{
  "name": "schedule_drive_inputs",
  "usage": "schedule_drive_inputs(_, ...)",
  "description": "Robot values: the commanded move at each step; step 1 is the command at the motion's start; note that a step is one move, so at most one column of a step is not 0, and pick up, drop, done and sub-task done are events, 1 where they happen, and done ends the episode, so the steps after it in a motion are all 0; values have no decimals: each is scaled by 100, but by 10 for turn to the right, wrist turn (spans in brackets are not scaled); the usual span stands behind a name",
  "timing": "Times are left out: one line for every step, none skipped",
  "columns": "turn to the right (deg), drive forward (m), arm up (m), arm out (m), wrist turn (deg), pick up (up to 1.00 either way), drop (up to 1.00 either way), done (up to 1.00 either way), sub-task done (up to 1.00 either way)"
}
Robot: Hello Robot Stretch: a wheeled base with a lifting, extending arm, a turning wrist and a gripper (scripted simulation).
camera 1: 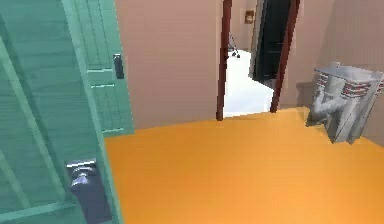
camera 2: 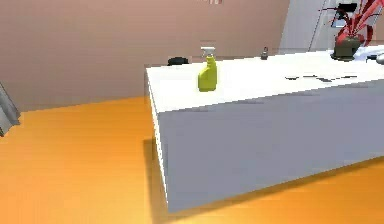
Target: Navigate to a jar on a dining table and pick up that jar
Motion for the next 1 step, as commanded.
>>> schedule_drive_inputs(180, 0, 0, 0, 0, 0, 0, 0, 0)
